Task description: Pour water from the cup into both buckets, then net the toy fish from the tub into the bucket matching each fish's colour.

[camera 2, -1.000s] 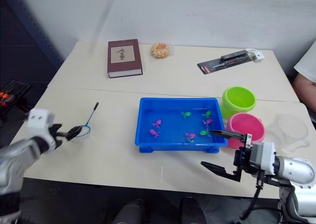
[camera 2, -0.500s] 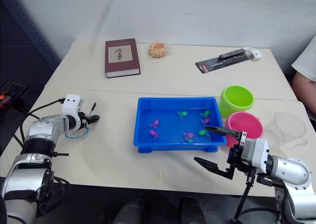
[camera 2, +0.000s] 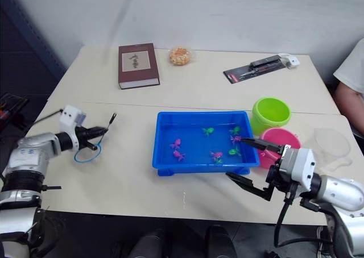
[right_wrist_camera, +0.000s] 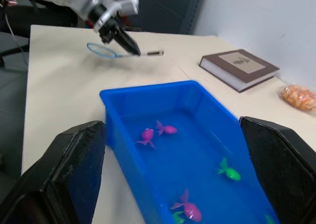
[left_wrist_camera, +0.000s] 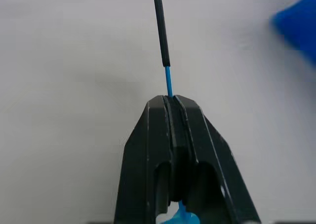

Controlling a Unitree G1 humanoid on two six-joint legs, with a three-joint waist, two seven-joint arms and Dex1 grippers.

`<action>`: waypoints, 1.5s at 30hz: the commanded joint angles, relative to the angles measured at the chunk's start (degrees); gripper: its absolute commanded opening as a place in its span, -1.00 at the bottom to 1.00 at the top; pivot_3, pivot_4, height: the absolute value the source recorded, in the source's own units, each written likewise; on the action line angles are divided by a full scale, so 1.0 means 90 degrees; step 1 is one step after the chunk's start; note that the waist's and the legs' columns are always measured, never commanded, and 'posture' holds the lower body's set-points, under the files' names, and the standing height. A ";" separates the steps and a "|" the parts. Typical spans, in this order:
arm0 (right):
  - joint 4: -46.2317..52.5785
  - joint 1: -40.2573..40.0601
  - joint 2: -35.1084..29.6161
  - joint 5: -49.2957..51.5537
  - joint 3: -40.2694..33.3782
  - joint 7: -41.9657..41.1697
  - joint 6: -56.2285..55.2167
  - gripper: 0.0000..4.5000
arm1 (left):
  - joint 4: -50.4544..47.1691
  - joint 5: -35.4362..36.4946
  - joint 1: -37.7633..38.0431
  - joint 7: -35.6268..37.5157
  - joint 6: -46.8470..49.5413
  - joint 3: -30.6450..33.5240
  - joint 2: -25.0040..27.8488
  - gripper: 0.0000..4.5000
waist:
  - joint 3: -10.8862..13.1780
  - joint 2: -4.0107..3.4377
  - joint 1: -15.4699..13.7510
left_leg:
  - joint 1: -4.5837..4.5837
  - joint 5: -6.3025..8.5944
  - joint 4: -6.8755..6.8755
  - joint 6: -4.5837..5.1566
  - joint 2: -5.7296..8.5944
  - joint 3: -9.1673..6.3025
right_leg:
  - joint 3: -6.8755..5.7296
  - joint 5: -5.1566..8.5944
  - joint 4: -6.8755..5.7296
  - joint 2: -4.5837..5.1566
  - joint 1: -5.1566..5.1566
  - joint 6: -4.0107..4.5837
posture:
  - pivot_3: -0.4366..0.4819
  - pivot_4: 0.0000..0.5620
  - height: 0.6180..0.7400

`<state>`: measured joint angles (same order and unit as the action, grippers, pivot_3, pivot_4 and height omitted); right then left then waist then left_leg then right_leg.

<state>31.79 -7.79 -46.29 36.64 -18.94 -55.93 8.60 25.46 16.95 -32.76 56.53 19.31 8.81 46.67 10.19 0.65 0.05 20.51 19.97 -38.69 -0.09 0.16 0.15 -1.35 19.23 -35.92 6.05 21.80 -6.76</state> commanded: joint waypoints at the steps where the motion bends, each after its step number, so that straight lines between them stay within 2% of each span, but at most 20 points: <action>1: 0.0387 0.0351 -0.0432 0.0407 -0.0047 0.0399 0.0970 1.00 | -0.1326 0.0321 0.0250 0.1504 -0.0639 -0.0175 0.0516 -0.98 | 0.0002 -0.0006 -0.0001 | -0.0001 0.0000 -0.0001 0.0001 0.0004 -0.0012 | 0.0003 0.0001 0.0008 0.0007 -0.0010 0.0002 | -0.05 -0.47 0.97; 3: 0.0492 0.0845 -0.0723 0.0723 0.0286 0.0499 0.1647 1.00 | -0.2005 0.0216 0.0281 0.2448 -0.1376 -0.0674 0.0743 -0.98 | 0.0009 -0.0021 0.0003 | -0.0003 0.0002 -0.0002 0.0005 0.0009 -0.0014 | 0.0005 0.0002 0.0023 0.0016 -0.0015 0.0004 | -0.05 -0.47 0.97; 7: 0.0596 0.1502 -0.1165 0.0644 0.1066 0.0366 0.2427 1.00 | -0.2993 0.0392 -0.0087 0.3058 -0.0757 -0.1449 0.0654 -0.98 | 0.0011 -0.0029 -0.0028 | 0.0002 0.0005 -0.0001 0.0012 0.0012 -0.0034 | -0.0009 0.0004 0.0036 0.0023 -0.0025 0.0007 | -0.05 -0.47 0.97; 12: 0.0432 0.2721 -0.0827 0.0838 0.1946 0.0709 0.3359 1.00 | -0.3487 0.0173 -0.0835 0.3050 -0.0082 -0.2335 0.0142 -0.98 | 0.0013 -0.0029 0.0003 | 0.0071 0.0011 -0.0047 0.0030 0.0017 -0.0043 | -0.0021 -0.0003 0.0004 0.0013 0.0016 -0.0006 | -0.05 -0.47 0.97; 16: 0.0423 0.3212 -0.0626 0.0937 0.2502 0.0868 0.4170 1.00 | -0.3436 0.0051 -0.1252 0.2955 0.0176 -0.2750 -0.0369 -0.98 | 0.0014 -0.0028 -0.0002 | 0.0089 0.0009 -0.0053 0.0034 0.0020 -0.0043 | -0.0022 -0.0008 0.0003 -0.0019 0.0029 -0.0015 | -0.05 -0.47 0.97; 22: 0.0339 0.3587 -0.0069 0.1047 0.2730 0.1336 0.4856 1.00 | -0.3387 0.0073 -0.1453 0.2808 0.0414 -0.2876 -0.0817 -0.98 | 0.0014 -0.0028 -0.0002 | 0.0117 0.0005 -0.0057 0.0038 0.0019 -0.0028 | -0.0016 -0.0009 -0.0014 -0.0032 0.0070 -0.0016 | -0.05 -0.47 0.97; 30: 0.0425 0.3594 0.0364 0.1327 0.2636 0.1635 0.5354 1.00 | -0.3337 -0.0096 -0.1484 0.2686 0.0534 -0.2950 -0.0926 -0.98 | 0.0014 -0.0028 -0.0002 | 0.0118 0.0004 -0.0057 0.0038 0.0019 -0.0029 | -0.0009 -0.0009 -0.0015 -0.0034 0.0071 -0.0016 | -0.05 -0.47 0.97; 45: 0.0321 0.3871 0.0704 0.1545 0.2626 0.1870 0.5782 1.00 | -0.3475 -0.0207 -0.1507 0.2450 0.0833 -0.3138 -0.1174 -0.98 | 0.0014 -0.0028 0.0000 | 0.0118 0.0004 -0.0057 0.0037 0.0019 -0.0029 | -0.0006 -0.0009 -0.0017 -0.0037 0.0073 -0.0016 | -0.05 -0.47 0.97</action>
<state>33.68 26.15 -40.19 49.09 6.21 -39.23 60.38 -3.81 15.17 -44.87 78.77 26.70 -19.67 36.24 10.31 0.39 0.05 21.58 20.01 -39.20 0.25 0.33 -0.11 -1.40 19.15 -36.08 5.72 22.46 -6.90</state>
